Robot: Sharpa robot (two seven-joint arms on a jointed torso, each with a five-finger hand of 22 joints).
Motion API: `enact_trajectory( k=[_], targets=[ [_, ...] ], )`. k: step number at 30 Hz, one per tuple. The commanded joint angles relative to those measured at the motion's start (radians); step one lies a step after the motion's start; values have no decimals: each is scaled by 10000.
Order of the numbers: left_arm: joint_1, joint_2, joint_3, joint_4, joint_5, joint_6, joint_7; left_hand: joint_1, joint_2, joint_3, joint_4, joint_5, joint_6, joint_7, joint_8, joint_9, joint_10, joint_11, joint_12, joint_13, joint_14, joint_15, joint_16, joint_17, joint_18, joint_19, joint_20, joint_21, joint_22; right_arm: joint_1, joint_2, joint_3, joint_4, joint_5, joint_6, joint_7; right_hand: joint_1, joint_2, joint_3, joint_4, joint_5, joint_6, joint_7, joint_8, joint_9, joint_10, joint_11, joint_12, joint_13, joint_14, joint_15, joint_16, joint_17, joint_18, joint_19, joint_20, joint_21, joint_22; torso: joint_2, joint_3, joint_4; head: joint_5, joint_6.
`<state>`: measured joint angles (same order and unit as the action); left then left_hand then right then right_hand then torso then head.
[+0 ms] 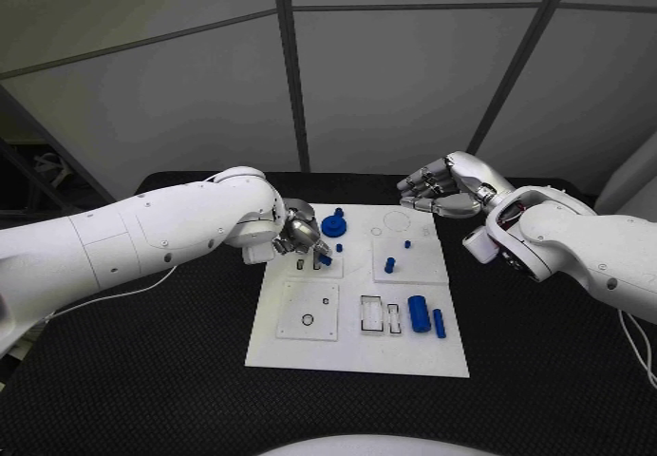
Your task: Assemble the parts on the task board
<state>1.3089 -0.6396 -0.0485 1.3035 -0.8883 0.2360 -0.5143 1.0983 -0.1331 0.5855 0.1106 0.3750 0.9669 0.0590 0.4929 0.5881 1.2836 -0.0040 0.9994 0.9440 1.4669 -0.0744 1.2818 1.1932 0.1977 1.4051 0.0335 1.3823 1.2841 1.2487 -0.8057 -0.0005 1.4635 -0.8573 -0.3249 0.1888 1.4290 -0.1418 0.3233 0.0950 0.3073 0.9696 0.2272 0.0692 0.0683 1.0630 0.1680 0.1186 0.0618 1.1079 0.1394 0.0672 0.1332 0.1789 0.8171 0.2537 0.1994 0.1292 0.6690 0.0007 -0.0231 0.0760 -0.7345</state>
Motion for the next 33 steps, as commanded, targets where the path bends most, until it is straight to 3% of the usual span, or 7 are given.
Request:
enact_trajectory(
  k=[1, 7, 10, 14, 19, 21, 33],
  targets=[
    [5, -162, -4, 213, 703, -1134, 122, -131, -6, 2017, -1957, 214, 86, 7, 66, 60, 171, -151, -106, -116, 209, -44, -51, 11, -1304, 82, 8, 51, 40, 20, -1, 8, -1, -18, 52, 48, -64, 18, -71, -14, 34, 11, 49, -32, -5, -32, 55, -54, 0, -73, 1, -46, -13, 47, 4, 97, -62, -14, -6, 4, -9, 29, -5],
    [-30, -539, -47, 720, 749, -2010, 185, -281, -107, 2138, -2051, 581, 134, -43, 198, 218, 224, -199, -295, -324, 213, -85, -49, 20, -1321, 128, -33, 103, 137, 20, -27, 8, -5, -18, 44, 41, -71, 17, -77, -12, 46, 7, 53, -33, -6, -35, 58, -56, 0, -77, 3, -45, -19, 47, 6, 99, -71, -20, -8, 18, 6, 85, -11],
    [-63, -715, -137, 998, 511, -2565, 206, -356, -160, 2189, -2095, 813, 150, -71, 279, 311, 318, -227, -268, -308, 214, -109, -50, 24, -1331, 156, -57, 134, 192, 20, -46, 8, -2, -18, 32, 37, -71, 17, -77, -12, 46, 7, 53, -33, -6, -35, 58, -56, 0, -77, 3, -45, -19, 47, 6, 99, -71, -20, -7, 39, 39, 79, -10],
    [-196, -927, -249, 1382, -174, -3378, 214, -398, -211, 2213, -2130, 931, 173, -95, 337, 370, 365, -247, -280, -335, 217, -126, -46, 31, -1347, 200, -73, 182, 270, 20, -79, 8, 4, -18, 13, 39, -80, 17, -85, -8, 55, 5, 56, -34, -6, -38, 61, -57, 0, -81, 6, -44, -24, 48, 8, 101, -79, -26, -23, 73, 89, 77, -34],
    [-372, -1055, -291, 1637, -875, -3965, 186, -411, -253, 2249, -2164, 976, 200, -116, 382, 409, 408, -268, -279, -348, 219, -143, -42, 38, -1365, 247, -86, 234, 352, 20, -109, 8, 8, -18, -4, 43, -80, 17, -85, -8, 55, 5, 56, -34, -6, -38, 61, -57, 0, -81, 6, -44, -24, 48, 8, 101, -79, -26, -27, 88, 103, 85, -57],
    [-436, -1082, -299, 1689, -1111, -4132, 163, -417, -268, 2268, -2175, 995, 209, -124, 398, 424, 423, -276, -282, -356, 220, -149, -41, 41, -1371, 264, -92, 254, 382, 20, -115, 8, 8, -18, -7, 46, -80, 17, -85, -8, 55, 5, 56, -34, -6, -38, 61, -57, 0, -81, 6, -44, -24, 48, 8, 101, -79, -26, -37, 109, 116, 96, -71],
    [-579, -1059, -315, 1727, -1857, -3981, 68, -437, -301, 2319, -2197, 1049, 227, -140, 437, 461, 473, -293, -269, -355, 220, -165, -42, 42, -1378, 288, -108, 277, 419, 20, -116, 7, 3, -18, -8, 64, -85, 16, -91, -8, 66, 3, 57, -34, -6, -41, 62, -58, 0, -83, 8, -43, -30, 48, 11, 103, -88, -32, -10, 87, 84, 113, -54]
  ],
)
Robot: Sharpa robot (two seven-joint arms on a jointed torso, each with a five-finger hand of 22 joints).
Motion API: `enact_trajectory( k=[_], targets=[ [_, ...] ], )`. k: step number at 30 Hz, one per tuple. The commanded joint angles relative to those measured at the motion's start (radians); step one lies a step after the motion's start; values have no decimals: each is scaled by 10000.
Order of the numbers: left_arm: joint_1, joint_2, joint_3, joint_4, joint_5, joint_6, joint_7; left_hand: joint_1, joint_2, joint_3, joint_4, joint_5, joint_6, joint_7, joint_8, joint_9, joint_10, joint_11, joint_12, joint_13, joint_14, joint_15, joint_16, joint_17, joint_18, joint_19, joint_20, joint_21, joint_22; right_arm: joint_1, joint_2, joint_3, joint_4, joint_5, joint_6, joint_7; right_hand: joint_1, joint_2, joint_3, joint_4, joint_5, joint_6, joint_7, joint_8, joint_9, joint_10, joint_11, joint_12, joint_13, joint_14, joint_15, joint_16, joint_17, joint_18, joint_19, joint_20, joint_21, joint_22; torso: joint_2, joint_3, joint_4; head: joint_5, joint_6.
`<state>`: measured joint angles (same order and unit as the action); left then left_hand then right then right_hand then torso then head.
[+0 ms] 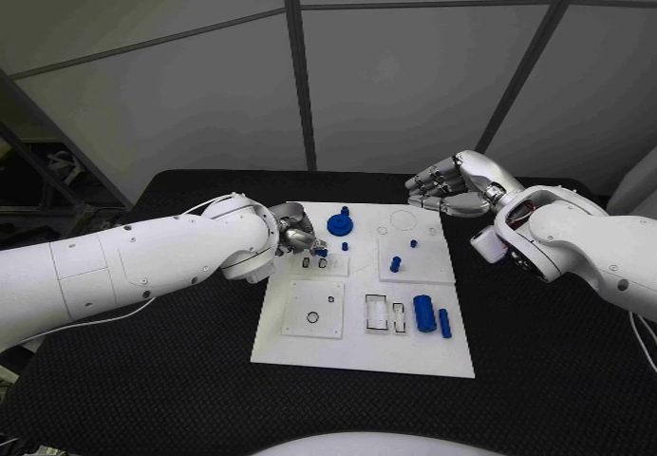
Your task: Assemble the parts on the task board
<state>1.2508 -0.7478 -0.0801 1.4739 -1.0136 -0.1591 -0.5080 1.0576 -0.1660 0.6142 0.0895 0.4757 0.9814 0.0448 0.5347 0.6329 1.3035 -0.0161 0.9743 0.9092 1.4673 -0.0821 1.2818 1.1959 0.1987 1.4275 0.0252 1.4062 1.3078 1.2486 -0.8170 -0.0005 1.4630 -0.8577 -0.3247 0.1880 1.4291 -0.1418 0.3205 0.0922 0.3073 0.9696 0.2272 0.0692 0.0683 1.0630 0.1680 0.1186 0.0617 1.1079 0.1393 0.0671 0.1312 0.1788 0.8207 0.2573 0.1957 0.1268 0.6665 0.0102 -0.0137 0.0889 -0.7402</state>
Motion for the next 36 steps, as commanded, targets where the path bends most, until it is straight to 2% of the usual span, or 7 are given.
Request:
enact_trajectory(
  k=[1, 9, 19, 36],
  targets=[
    [-1, 32, 0, 21, -655, 74, -3, -31, 26, 2033, -1987, 44, 82, 1, 21, 15, 274, -172, -25, -15, 217, -89, -41, 16, -1387, 62, -25, 35, 177, 21, -3, 7, 7, -14, -9, 73, -85, 16, -63, 20, 66, 3, 57, -34, -6, -41, 62, -59, 1, -83, 8, -43, -9, 49, -25, 68, -50, -9, 15, -10, -13, -19, 2],
    [-10, 159, -6, -115, -989, 698, -65, -33, 23, 2035, -1988, 46, 81, 1, 24, 18, 266, -172, -50, -45, 217, -90, -42, 15, -1382, 51, -26, 21, 157, 20, 9, 7, 10, -14, -2, 82, -85, 17, -66, 19, 80, 0, 59, -35, -7, -45, 63, -61, 0, -85, 9, -42, -13, 49, -23, 69, -57, -13, 19, -12, -16, -35, -28],
    [-11, 373, -14, -346, -1272, 973, -95, -36, 20, 2035, -1990, 48, 79, 1, 27, 22, 277, -173, -36, -31, 216, -91, -44, 12, -1386, 59, -28, 30, 171, 20, 24, 7, 19, -14, 9, 88, -87, 19, -69, 19, 100, -4, 60, -36, -7, -50, 65, -63, 0, -88, 10, -41, -18, 49, -20, 71, -65, -19, 22, -8, -10, -44, -62],
    [-10, 471, -24, -457, -1495, 1470, -133, -57, -3, 2009, -1992, 42, 72, -2, 45, 42, 322, -175, 11, 8, 218, -93, -45, 12, -1392, 75, -32, 48, 199, 20, 37, 7, 10, -14, 22, 97, -91, 22, -74, 20, 123, -7, 62, -36, -7, -54, 66, -65, 0, -89, 11, -39, -25, 50, -16, 73, -76, -26, 10, -10, -2, -64, -106]
  ],
)
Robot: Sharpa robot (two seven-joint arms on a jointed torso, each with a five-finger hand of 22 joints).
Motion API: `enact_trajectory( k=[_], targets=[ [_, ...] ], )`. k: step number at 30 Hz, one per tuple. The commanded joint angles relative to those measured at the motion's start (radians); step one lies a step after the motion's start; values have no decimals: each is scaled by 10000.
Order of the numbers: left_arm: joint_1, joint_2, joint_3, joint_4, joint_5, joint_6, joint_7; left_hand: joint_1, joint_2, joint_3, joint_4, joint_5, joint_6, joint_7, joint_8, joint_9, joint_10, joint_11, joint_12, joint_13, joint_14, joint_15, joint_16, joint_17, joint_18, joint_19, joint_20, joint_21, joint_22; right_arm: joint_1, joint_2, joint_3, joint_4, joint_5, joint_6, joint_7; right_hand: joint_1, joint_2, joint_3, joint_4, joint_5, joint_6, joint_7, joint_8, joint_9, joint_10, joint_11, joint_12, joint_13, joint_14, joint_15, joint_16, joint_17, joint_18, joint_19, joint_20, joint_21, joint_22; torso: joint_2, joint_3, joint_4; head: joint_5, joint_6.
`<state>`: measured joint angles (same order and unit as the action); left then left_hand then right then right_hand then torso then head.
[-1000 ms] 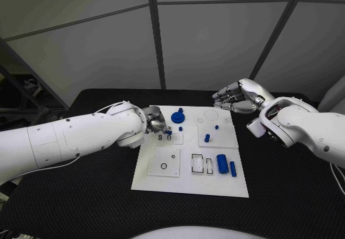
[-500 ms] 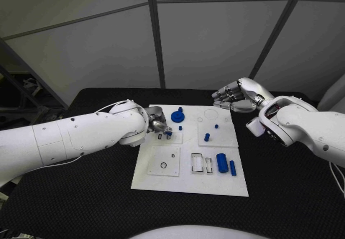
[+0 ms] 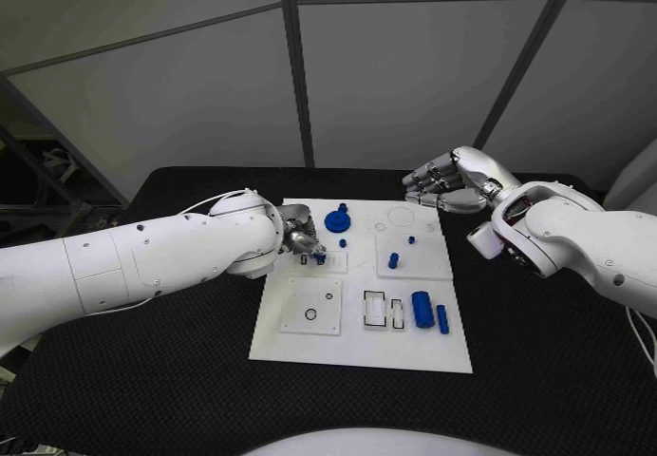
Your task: Assemble the parts on the task board
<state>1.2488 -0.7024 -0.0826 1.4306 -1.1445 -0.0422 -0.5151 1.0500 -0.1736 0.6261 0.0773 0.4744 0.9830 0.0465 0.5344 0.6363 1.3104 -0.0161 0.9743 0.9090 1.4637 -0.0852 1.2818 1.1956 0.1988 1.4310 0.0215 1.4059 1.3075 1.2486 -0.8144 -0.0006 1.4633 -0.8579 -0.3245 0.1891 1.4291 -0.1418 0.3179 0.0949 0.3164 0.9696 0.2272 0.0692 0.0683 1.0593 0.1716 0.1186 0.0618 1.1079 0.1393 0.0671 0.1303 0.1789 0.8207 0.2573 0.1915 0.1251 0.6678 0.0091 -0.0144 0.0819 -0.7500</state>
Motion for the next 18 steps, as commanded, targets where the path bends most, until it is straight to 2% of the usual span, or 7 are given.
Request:
enact_trajectory(
  k=[1, 18],
  targets=[
    [11, 24, 0, -35, -192, 314, -63, 15, 69, 1884, -1870, 53, 54, -19, 51, 12, 257, -175, 10, 8, 254, -62, -45, 15, -1395, 43, 4, 55, 208, 20, 11, 8, 7, -13, 20, 87, -91, 22, -48, -7, 32, -7, 62, -36, -7, -17, 30, -65, 0, -89, 12, -39, -16, 50, -15, 73, -34, -9, -3, 2, 4, 7, -8],
    [14, 114, 0, -116, -323, 568, -71, -3, 31, 1723, -1875, 22, 22, -36, 111, 82, 311, -188, 28, 4, 258, -66, -47, 14, -1399, 53, -4, 59, 225, 20, 17, 8, 4, -13, 30, 86, -96, 24, -53, -6, 54, -10, 64, -36, -7, -21, 31, -67, 0, -90, 13, -37, -22, 51, -11, 75, -43, -15, -4, 5, 8, 24, -63]
  ],
)
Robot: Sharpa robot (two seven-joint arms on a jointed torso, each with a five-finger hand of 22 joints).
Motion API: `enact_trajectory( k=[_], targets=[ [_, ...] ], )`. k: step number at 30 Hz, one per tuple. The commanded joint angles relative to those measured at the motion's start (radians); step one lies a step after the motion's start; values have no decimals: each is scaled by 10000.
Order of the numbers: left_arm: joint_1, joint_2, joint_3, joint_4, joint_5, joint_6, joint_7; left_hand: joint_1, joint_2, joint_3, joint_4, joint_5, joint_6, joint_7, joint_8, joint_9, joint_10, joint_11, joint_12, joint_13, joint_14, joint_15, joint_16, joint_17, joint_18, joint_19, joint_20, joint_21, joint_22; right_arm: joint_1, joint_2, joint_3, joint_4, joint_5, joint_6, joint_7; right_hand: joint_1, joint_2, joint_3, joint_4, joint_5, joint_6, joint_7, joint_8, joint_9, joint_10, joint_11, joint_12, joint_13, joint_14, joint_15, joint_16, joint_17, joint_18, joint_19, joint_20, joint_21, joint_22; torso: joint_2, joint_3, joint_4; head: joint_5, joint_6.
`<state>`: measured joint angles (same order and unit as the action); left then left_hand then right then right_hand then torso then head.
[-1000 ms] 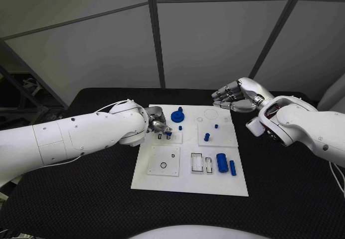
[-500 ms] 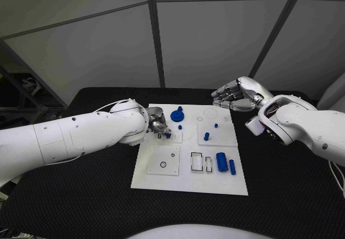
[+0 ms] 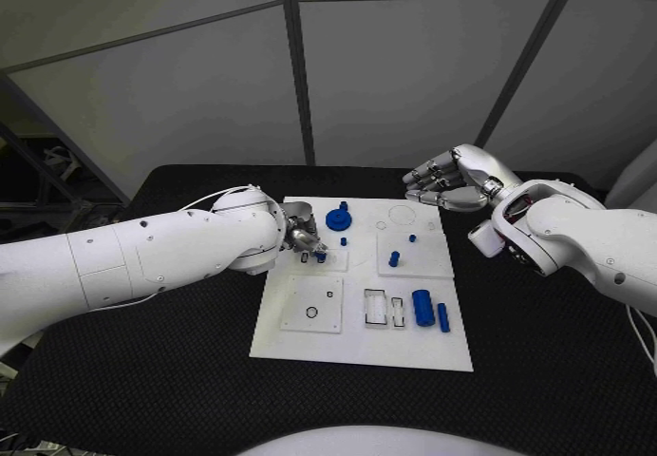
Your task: Assemble the parts on the task board
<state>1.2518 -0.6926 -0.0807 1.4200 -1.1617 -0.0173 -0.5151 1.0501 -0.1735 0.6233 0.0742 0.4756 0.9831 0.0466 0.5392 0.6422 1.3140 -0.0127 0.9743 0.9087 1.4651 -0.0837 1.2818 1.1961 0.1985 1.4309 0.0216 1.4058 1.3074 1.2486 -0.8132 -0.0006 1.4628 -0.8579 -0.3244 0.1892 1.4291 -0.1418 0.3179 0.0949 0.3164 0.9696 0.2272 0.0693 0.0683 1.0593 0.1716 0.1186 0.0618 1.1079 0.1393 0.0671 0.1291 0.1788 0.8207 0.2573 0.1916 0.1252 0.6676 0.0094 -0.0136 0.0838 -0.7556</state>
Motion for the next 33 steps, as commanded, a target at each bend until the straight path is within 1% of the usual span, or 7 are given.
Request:
enact_trajectory(
  k=[1, 8, 16, 22, 33],
  targets=[
    [-16, 15, -19, -8, -154, 345, -71, -2, 28, 1728, -1846, 9, 17, -40, 71, 33, 281, -224, 32, 8, 245, -83, -46, 10, -1397, 56, -6, 60, 229, 20, 5, 7, 9, -13, 29, 84, -96, 25, -53, -6, 55, -10, 64, -37, -7, -21, 31, -67, 0, -90, 13, -37, -9, 51, -11, 75, -44, -16, -2, 2, 1, 4, -11],
    [-16, -12, -19, 44, -162, 467, -74, 2, 26, 1700, -1849, 7, 15, -45, 82, 44, 290, -227, 40, 14, 245, -84, -48, 9, -1399, 61, -7, 65, 239, 20, 0, 7, 10, -13, 31, 84, -96, 25, -53, -6, 55, -10, 64, -37, -7, -21, 31, -67, 0, -90, 13, -37, -9, 51, -11, 75, -44, -16, 4, -4, -6, 4, -23],
    [-17, -39, -19, 75, -164, 459, -72, 18, 32, 1662, -1857, 11, 11, -54, 103, 66, 293, -235, 28, -2, 246, -88, -48, 9, -1399, 60, -9, 62, 237, 19, 6, 7, 1, -13, 33, 88, -106, 25, -64, -4, 82, -16, 66, -37, -7, -26, 34, -69, 1, -91, 14, -35, -19, 52, -2, 77, -59, -27, 0, -5, 8, 9, -40],
    [-17, -55, -19, 85, -164, 468, -72, 22, 34, 1661, -1857, 13, 11, -54, 104, 67, 293, -236, 28, -2, 246, -89, -47, 10, -1400, 62, -10, 64, 242, 19, 9, 7, -6, -13, 38, 89, -106, 25, -64, -4, 82, -16, 66, -37, -7, -26, 34, -69, 1, -91, 14, -35, -19, 52, -2, 77, -59, -27, -1, 1, -6, 15, -50],
    [-18, -74, -19, 112, -167, 470, -78, 48, 54, 1657, -1867, 25, 12, -60, 120, 83, 301, -243, 38, 8, 247, -94, -45, 14, -1405, 76, -13, 79, 266, 19, 16, 7, -17, -13, 47, 90, -106, 25, -64, -4, 82, -16, 66, -37, -7, -26, 34, -69, 1, -91, 14, -35, -19, 52, -2, 77, -59, -27, 4, 0, -5, 20, -56]
  ],
)
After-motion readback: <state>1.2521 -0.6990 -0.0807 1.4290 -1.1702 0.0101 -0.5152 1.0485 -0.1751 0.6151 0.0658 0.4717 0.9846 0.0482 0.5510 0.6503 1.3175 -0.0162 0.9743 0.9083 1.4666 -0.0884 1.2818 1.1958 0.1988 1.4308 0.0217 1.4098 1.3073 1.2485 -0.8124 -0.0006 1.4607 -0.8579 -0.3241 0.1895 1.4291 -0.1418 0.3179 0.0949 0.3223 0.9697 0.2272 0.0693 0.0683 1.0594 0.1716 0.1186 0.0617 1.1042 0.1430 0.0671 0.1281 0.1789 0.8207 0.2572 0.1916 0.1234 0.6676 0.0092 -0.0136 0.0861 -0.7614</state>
